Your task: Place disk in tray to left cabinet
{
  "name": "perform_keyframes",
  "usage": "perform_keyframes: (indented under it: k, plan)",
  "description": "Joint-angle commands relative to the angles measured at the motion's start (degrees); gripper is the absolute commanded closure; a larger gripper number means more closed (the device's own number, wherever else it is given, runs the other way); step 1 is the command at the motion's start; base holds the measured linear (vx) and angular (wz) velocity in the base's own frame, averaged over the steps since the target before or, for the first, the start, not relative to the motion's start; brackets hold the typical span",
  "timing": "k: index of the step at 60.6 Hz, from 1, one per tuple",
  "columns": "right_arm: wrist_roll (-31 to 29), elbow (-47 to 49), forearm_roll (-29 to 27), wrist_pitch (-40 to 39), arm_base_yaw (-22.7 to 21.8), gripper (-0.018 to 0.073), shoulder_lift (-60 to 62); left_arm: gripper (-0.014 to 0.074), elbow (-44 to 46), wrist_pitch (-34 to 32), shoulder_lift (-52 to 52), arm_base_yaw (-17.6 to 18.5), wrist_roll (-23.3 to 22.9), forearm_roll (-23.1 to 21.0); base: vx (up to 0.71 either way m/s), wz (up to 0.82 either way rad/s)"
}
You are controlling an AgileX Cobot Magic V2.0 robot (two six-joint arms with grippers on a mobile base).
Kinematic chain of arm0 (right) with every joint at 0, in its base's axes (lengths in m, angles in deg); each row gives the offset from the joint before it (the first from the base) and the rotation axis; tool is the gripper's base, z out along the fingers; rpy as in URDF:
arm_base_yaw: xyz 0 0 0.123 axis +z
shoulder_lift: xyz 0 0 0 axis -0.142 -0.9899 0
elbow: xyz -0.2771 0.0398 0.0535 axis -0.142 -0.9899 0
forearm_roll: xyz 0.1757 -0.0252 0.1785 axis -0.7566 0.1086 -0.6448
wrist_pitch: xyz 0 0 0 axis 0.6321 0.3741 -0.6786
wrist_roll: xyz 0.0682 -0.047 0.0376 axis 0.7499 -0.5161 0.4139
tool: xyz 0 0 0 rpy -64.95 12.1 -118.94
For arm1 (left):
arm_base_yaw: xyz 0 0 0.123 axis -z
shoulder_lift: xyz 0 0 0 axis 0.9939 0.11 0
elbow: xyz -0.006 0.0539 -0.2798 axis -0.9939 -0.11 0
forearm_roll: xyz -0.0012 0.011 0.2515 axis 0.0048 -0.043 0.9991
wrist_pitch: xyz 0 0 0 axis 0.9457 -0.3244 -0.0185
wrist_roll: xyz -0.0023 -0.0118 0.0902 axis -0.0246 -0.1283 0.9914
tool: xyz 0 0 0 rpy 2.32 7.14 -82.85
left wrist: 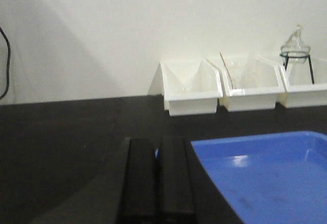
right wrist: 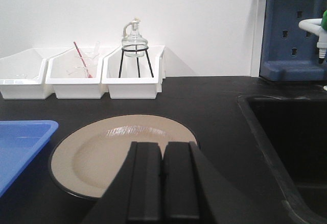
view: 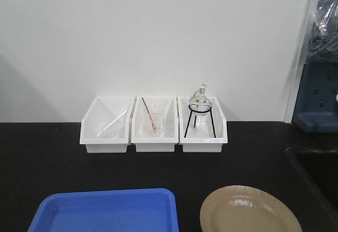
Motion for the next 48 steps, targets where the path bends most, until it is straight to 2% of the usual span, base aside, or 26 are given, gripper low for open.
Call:
perform_keyframes:
  k: [1, 10, 23, 29, 39, 48]
  plan:
    - [-0.1, -1.0, -0.1, -4.8, -0.3, 0.056, 0.7, 0.06, -1.1, -9.3, -0.9, 0.4, -0.2, -0.2, 0.0, 0.0]
    - [-0.1, -1.0, -0.2, -6.5, -0.3, 0.056, 0.7, 0.06, -1.1, -11.2, -0.9, 0.4, -0.2, -0.2, 0.0, 0.0]
    - [-0.1, -0.2, -0.2, -15.9, -0.3, 0.056, 0.7, 0.06, -0.2, -14.2, -0.9, 0.4, -0.2, -0.2, 0.0, 0.0]
    - [-0.1, 2.6, -0.2, -12.9, -0.3, 0.056, 0.3, 0.06, 2.2, -13.3, -0.6, 0.4, -0.2, -0.2, 0.0, 0.0]
    - [-0.1, 9.5, 0.4, -6.9, -0.3, 0.056, -5.3, 0.06, 8.9, -5.7, 3.7, 0.4, -0.2, -0.2, 0.0, 0.0]
    - [-0.1, 14.3, 0.4, -6.7, -0.3, 0.0559, -13.5, 0.06, 13.0, -5.3, 11.6, 0.4, -0.2, -0.1, 0.0, 0.0]
